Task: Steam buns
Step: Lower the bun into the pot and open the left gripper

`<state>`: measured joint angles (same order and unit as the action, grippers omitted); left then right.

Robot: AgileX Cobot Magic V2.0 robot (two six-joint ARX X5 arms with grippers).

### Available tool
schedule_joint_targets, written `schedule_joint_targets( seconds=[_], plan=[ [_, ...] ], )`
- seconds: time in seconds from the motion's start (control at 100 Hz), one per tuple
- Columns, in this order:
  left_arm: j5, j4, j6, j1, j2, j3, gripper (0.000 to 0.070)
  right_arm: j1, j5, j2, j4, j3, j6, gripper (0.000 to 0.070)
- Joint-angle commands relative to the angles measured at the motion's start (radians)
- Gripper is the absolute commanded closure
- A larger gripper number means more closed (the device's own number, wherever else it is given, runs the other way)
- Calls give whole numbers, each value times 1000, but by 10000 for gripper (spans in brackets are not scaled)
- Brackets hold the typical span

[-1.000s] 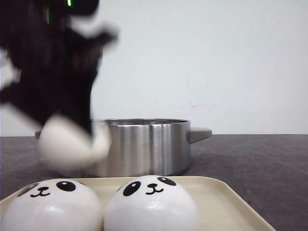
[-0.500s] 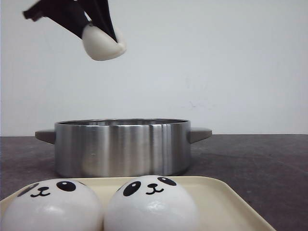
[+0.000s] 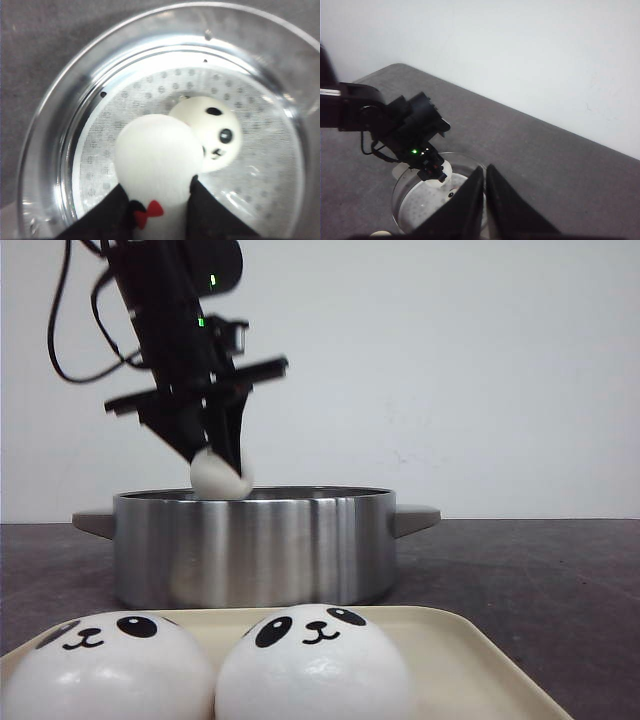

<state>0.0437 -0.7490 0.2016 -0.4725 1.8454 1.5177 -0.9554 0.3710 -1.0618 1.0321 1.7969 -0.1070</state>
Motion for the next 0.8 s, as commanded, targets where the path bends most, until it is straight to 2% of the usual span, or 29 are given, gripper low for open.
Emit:
schedule_joint_targets(
  seconds=[0.0, 0.06, 0.14, 0.23, 0.31, 0.44, 0.5, 0.58, 0.79],
  plan=[
    [-3, 16, -11, -1, 38, 27, 695, -11, 5, -10, 0, 17, -25, 700],
    [-3, 19, -10, 3, 56, 27, 689, -11, 5, -10, 6, 17, -35, 700],
    [-3, 27, -10, 4, 73, 27, 636, -11, 5, -10, 17, 17, -47, 700],
    [-3, 31, -8, 5, 84, 27, 520, -11, 5, -10, 27, 17, -52, 700],
    [-3, 27, -3, 5, 85, 27, 378, -11, 5, -10, 28, 17, -57, 700],
    [-2, 17, -3, 5, 85, 27, 192, -11, 5, -10, 28, 17, -65, 700],
    [-3, 7, -3, 5, 85, 27, 134, -11, 5, -10, 28, 17, -65, 700],
    [-3, 5, -3, 7, 85, 27, 101, -11, 5, -10, 29, 17, -65, 700],
    [-3, 2, -2, 8, 56, 42, 102, -11, 4, -10, 69, 17, -93, 700]
  ],
)
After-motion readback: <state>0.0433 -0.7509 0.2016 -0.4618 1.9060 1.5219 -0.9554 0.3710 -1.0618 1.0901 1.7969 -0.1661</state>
